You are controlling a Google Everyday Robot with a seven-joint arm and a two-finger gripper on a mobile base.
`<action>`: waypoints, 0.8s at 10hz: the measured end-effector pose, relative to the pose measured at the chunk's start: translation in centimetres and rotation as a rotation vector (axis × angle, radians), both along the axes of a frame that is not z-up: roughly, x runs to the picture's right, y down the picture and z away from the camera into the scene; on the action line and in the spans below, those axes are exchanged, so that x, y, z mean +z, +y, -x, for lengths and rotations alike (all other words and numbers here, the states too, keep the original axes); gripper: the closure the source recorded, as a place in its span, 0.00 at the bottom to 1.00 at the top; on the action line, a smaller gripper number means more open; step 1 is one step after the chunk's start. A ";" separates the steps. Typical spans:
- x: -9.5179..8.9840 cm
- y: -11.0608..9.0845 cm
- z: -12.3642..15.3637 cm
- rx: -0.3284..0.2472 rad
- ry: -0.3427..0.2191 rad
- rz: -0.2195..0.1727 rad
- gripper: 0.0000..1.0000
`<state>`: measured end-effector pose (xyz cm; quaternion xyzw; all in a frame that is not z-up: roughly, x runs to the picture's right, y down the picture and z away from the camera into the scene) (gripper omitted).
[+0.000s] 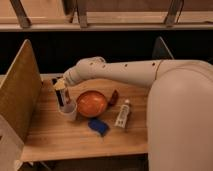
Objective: Place the eraser in the ceramic cup
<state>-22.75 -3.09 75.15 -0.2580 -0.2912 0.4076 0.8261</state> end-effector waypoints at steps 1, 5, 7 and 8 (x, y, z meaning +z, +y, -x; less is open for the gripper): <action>0.1 0.2 0.0 0.001 -0.001 0.007 1.00; 0.8 1.5 0.3 -0.001 -0.005 0.043 0.91; 1.1 1.6 0.1 0.006 0.004 0.056 0.72; 1.2 1.7 0.0 0.005 0.005 0.058 0.66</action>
